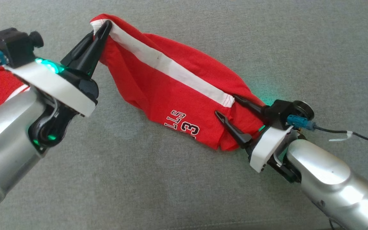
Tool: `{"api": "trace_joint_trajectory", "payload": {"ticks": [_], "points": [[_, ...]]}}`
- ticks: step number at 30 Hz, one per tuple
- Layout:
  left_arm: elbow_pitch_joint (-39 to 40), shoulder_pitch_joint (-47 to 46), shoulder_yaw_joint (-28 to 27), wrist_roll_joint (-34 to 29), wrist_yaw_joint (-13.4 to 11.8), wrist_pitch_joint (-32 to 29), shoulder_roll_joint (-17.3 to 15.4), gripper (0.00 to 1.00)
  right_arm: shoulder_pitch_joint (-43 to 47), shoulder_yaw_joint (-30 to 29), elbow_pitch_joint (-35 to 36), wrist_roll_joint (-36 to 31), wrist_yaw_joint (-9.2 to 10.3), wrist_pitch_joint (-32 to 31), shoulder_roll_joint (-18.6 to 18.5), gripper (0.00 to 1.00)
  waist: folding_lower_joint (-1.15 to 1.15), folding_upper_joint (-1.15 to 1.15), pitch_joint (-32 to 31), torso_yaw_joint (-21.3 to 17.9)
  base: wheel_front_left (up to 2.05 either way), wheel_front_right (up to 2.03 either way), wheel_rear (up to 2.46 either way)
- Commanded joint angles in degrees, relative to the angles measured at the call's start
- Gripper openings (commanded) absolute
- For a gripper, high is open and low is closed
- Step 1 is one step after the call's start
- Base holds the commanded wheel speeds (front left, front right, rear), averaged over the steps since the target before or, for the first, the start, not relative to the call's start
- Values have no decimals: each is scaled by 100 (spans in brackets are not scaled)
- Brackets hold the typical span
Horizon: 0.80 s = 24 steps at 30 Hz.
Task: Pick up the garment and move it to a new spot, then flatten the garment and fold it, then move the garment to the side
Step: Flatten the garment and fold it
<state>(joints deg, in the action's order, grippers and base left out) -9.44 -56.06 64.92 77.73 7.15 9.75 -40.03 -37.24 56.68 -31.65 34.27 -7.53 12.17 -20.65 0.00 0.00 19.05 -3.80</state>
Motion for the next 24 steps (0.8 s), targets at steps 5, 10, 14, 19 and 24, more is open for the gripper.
{"api": "trace_joint_trajectory", "payload": {"ticks": [5, 10, 14, 19, 24], "points": [[29, -307, -154, 74, 34, 130, -264, 0, -80, 75, -43, 426, 4, 132, 94, 81, 0, 0, -20, 35, 0, 0, 0], [5, -334, -63, 115, 34, 173, -253, 0, -176, 153, -135, 602, 4, 195, 58, 29, 0, 0, -35, 71, 0, 0, 0], [-16, -341, 19, 145, 34, 202, -236, 0, -233, 191, -99, 744, 4, 237, 40, 0, 0, 0, -54, 83, 0, 0, 0], [-19, -388, 95, 179, 34, 232, -231, 0, -401, 173, -64, 712, 4, 267, -32, 0, 0, 0, -51, 89, 0, 0, 0], [433, -640, 2, 91, 34, 363, -205, 0, -667, -527, 356, 319, 4, 280, -262, 0, 0, 0, 31, 8, 0, 0, 0]]}}
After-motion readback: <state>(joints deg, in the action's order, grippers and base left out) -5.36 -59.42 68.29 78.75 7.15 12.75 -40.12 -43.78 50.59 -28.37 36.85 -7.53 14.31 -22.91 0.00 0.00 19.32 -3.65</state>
